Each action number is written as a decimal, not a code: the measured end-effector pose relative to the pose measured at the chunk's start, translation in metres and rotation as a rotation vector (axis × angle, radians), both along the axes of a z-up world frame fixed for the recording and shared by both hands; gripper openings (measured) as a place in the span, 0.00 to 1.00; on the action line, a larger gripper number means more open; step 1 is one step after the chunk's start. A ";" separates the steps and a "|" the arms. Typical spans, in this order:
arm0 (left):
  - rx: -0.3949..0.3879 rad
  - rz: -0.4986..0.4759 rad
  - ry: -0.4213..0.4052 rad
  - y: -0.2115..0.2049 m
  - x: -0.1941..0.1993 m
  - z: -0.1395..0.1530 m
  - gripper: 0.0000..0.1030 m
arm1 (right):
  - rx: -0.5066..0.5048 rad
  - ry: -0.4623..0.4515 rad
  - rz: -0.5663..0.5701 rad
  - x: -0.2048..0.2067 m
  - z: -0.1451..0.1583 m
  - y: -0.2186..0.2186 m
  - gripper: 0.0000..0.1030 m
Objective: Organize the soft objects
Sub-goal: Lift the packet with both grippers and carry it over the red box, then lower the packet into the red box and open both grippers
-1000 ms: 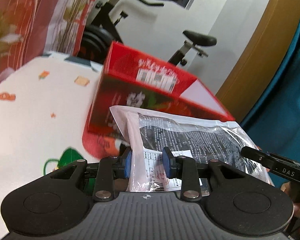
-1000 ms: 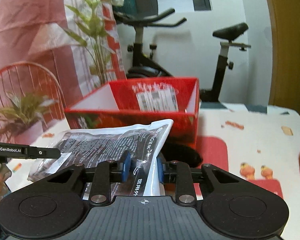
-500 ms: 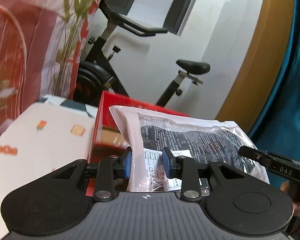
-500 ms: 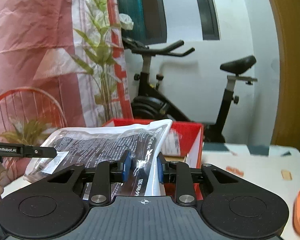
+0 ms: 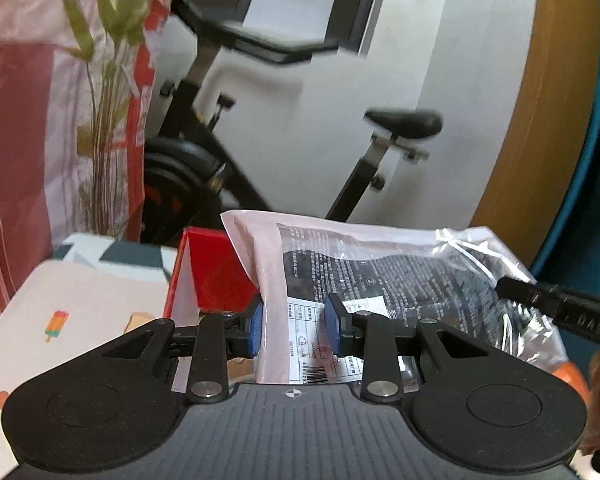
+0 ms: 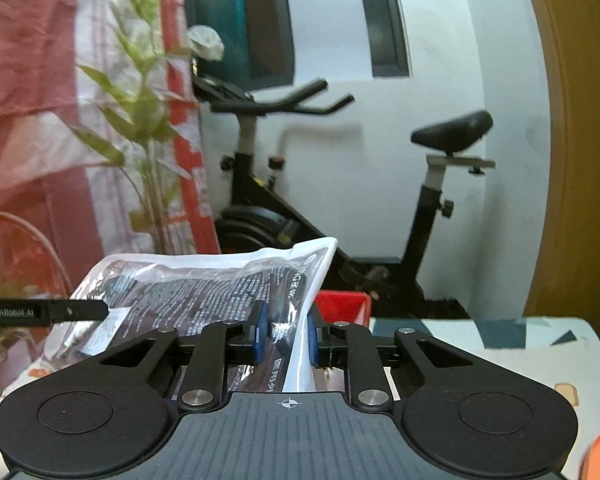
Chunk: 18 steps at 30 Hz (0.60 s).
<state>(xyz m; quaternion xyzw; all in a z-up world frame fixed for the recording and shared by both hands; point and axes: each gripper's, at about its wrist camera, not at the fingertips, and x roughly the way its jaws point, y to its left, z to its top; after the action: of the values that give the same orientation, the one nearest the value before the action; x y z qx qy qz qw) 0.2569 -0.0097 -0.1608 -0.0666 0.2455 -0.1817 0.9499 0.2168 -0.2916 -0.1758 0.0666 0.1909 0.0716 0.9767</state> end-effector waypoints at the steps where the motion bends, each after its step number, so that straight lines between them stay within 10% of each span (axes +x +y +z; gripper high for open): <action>1: 0.019 0.002 0.017 -0.004 0.006 -0.005 0.33 | 0.002 0.018 -0.005 0.006 -0.005 -0.001 0.17; 18: 0.159 0.022 0.191 -0.008 0.059 -0.053 0.33 | 0.048 0.213 -0.050 0.057 -0.058 0.006 0.13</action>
<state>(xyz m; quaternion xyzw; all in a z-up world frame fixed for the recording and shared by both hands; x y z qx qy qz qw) 0.3160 -0.0176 -0.2136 -0.0106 0.3479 -0.1441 0.9263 0.2736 -0.2857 -0.2337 0.1021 0.2902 0.0441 0.9505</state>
